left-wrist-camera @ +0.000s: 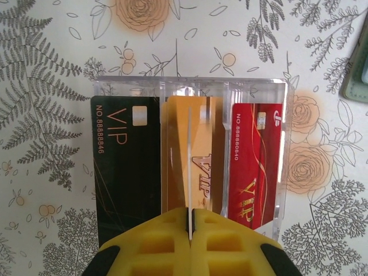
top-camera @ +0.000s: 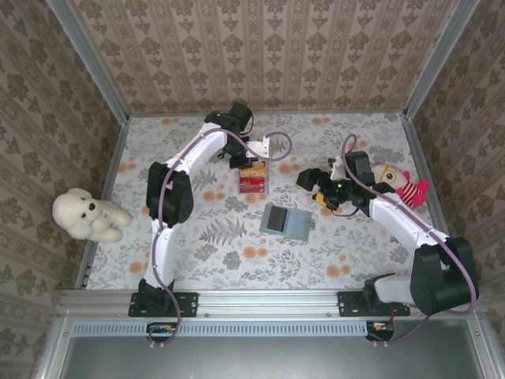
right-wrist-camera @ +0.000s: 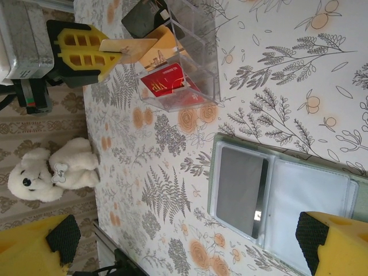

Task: Take the credit cards out of the card holder

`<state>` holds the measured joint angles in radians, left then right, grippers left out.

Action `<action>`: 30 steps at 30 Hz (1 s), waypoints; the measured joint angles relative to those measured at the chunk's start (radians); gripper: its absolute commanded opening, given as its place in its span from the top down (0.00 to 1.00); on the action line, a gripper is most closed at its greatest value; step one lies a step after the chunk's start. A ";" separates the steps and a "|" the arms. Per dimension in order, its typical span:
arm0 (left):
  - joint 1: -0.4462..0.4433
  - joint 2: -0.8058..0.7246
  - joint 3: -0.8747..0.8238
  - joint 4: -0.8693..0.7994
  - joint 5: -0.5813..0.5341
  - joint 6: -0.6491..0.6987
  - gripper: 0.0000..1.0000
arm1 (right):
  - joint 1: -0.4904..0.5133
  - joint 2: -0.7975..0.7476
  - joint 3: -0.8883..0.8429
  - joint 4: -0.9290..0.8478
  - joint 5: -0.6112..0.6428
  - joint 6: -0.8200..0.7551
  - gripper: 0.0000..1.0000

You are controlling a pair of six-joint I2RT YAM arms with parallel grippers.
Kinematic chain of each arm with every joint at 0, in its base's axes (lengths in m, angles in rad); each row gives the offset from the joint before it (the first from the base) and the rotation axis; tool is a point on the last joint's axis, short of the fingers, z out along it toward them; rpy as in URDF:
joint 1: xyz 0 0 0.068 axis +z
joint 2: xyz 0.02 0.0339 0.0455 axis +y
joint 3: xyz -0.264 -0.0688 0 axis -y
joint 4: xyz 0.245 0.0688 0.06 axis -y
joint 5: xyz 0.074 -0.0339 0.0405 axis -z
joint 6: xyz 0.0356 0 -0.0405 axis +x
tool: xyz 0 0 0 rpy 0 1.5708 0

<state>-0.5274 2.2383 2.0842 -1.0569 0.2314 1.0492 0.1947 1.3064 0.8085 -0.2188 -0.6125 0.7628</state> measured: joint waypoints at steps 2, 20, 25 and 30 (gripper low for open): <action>0.000 0.010 0.016 -0.013 0.000 0.009 1.00 | 0.000 0.002 0.000 0.000 0.001 0.000 0.00; 0.000 0.063 0.079 -0.066 -0.001 0.035 0.68 | 0.000 0.002 -0.023 0.059 -0.001 0.050 0.00; 0.001 0.063 0.085 -0.058 0.008 0.001 0.60 | 0.000 0.002 -0.032 0.055 0.001 0.051 0.00; 0.003 0.005 0.014 0.052 0.027 -0.129 0.50 | 0.013 0.002 -0.032 0.020 0.037 0.033 0.07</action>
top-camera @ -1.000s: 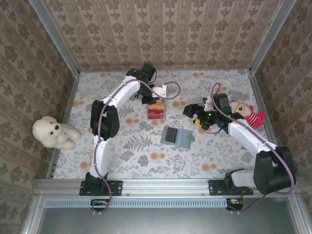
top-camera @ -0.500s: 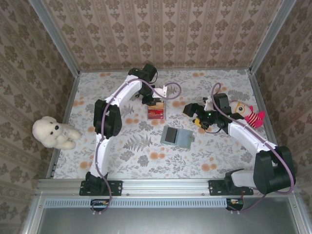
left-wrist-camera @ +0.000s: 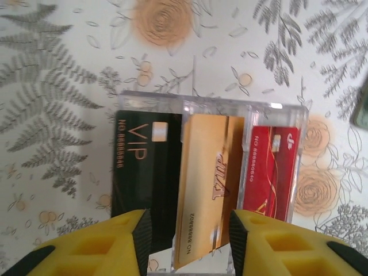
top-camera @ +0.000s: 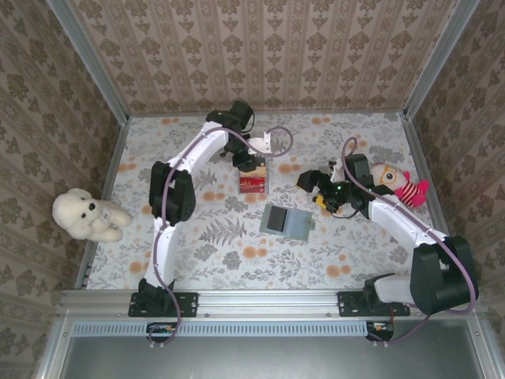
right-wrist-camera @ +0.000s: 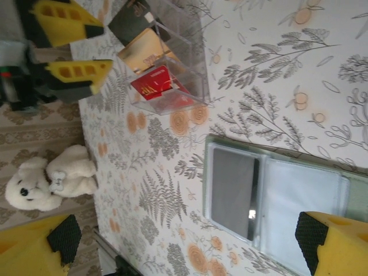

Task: Take the credit cards out of the card holder

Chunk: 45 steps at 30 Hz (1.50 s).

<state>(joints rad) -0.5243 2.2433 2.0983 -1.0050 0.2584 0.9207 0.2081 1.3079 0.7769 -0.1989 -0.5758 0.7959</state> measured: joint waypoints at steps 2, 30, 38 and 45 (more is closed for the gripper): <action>0.003 -0.063 -0.071 0.065 -0.002 -0.081 0.45 | 0.019 0.000 0.001 -0.023 0.023 -0.011 0.11; 0.038 -0.590 -1.053 0.776 -0.046 -1.227 0.01 | 0.268 0.194 -0.069 0.070 0.210 0.101 0.68; -0.109 -0.603 -1.070 0.789 -0.018 -1.423 0.20 | 0.268 0.258 -0.069 0.090 0.225 0.098 0.75; -0.189 -0.602 -1.073 0.748 0.002 -1.514 0.38 | 0.268 0.278 -0.069 0.121 0.224 0.098 0.77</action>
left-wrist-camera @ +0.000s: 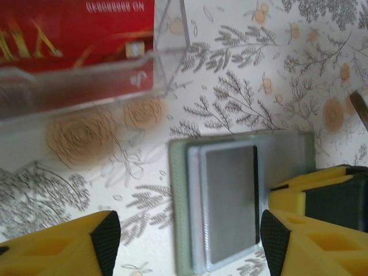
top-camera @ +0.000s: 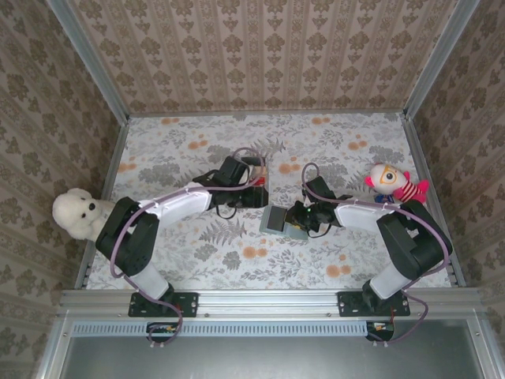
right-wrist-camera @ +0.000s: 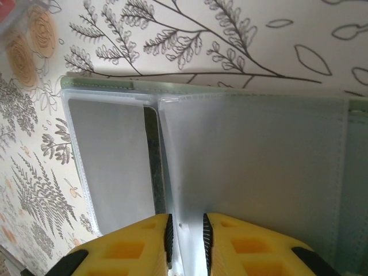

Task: Take the credit cards out of the card holder

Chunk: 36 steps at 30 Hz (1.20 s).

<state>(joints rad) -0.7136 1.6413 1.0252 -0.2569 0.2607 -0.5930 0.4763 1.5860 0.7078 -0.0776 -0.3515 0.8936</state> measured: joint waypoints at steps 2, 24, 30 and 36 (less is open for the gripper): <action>-0.023 0.007 0.010 -0.029 -0.010 -0.011 0.43 | 0.000 0.000 0.000 0.010 0.000 0.000 0.76; -0.086 0.231 0.146 -0.072 0.032 -0.066 0.91 | 0.000 0.031 0.015 0.045 -0.060 -0.031 0.82; -0.093 0.245 0.146 -0.073 0.035 -0.070 0.92 | -0.001 0.048 0.019 0.049 -0.072 -0.032 0.83; -0.097 0.245 0.143 -0.072 0.031 -0.087 0.94 | -0.006 0.049 0.021 0.044 -0.072 -0.035 0.82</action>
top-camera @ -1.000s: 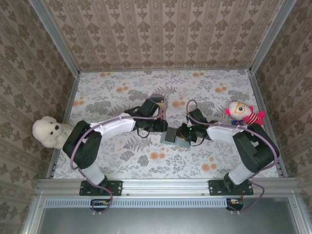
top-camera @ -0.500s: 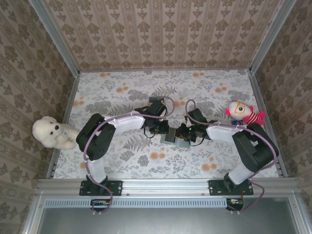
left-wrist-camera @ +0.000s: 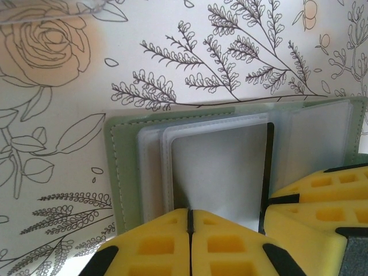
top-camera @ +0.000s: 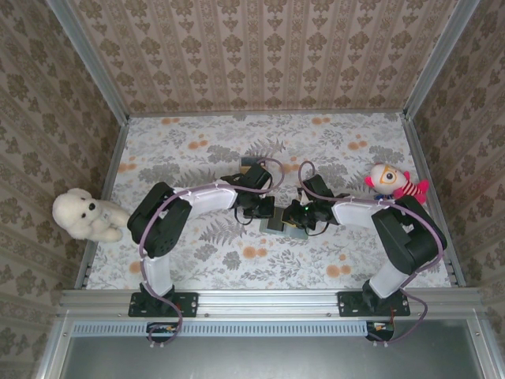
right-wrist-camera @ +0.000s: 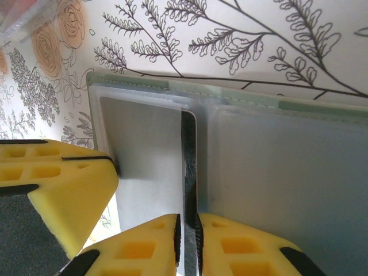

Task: Take the credit cards out of the card holder

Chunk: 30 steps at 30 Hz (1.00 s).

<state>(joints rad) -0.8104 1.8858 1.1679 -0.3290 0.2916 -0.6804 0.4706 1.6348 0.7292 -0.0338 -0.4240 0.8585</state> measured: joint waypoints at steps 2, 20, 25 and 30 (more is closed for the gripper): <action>0.000 0.000 -0.002 0.002 0.000 -0.005 0.95 | -0.002 0.004 0.005 -0.006 0.000 0.000 0.82; -0.001 0.000 -0.009 0.019 -0.003 -0.009 1.00 | -0.018 0.024 0.009 0.006 -0.020 0.002 0.83; -0.001 0.000 -0.011 0.022 -0.003 -0.009 1.00 | -0.034 0.025 -0.033 0.089 -0.068 0.025 0.85; -0.001 0.000 -0.012 0.024 -0.003 -0.009 1.00 | -0.042 0.024 -0.051 0.123 -0.084 0.036 0.87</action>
<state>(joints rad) -0.8112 1.8858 1.1561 -0.3054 0.2886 -0.6895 0.4282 1.6592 0.6777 0.0895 -0.5079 0.8944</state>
